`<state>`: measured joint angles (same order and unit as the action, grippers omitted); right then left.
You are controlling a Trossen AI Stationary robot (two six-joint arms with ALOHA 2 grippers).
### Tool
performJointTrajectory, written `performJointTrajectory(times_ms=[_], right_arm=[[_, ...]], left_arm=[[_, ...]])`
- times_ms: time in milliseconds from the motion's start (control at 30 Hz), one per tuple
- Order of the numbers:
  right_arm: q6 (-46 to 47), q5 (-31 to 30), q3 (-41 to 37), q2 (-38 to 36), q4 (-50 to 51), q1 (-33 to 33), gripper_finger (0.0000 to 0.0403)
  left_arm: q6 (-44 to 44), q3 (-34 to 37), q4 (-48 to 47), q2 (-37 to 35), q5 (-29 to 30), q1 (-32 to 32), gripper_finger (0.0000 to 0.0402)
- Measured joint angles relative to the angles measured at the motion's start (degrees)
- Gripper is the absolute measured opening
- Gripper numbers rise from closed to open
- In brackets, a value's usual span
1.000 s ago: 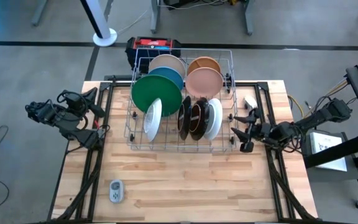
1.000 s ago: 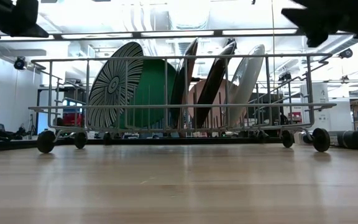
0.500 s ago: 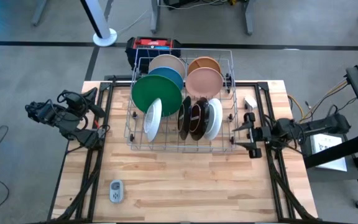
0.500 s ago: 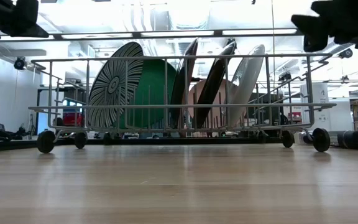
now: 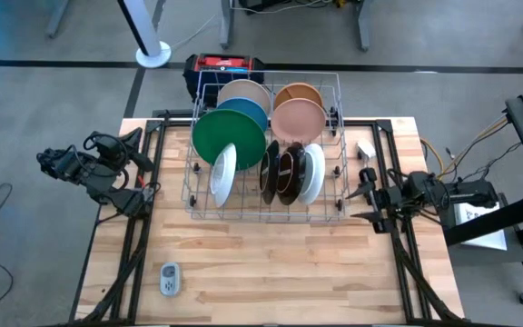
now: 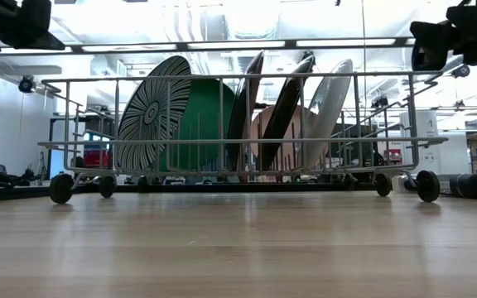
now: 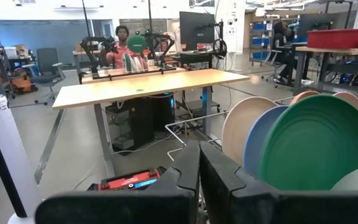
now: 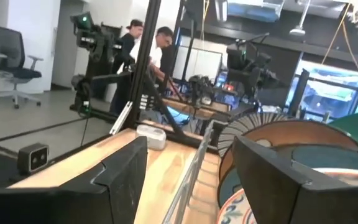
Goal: Sort dishes
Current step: Return to Home Position
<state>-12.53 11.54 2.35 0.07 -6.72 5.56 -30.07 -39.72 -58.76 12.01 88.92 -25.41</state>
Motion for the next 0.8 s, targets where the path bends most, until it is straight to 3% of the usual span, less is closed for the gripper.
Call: performJointTrajectory(times_ms=[300, 800], right_arm=[[0.04, 0.47, -0.02, -0.04, 6.46, 0.03, 0.0220], [-0.30, 0.48, -0.17, -0.04, 8.96, 0.00, 0.0247]], left_arm=[[-0.01, 0.00, 0.00, 0.00, 0.00, 0.01, 0.0000], [-0.01, 0.00, 0.00, 0.00, 0.00, 0.00, 0.0000]])
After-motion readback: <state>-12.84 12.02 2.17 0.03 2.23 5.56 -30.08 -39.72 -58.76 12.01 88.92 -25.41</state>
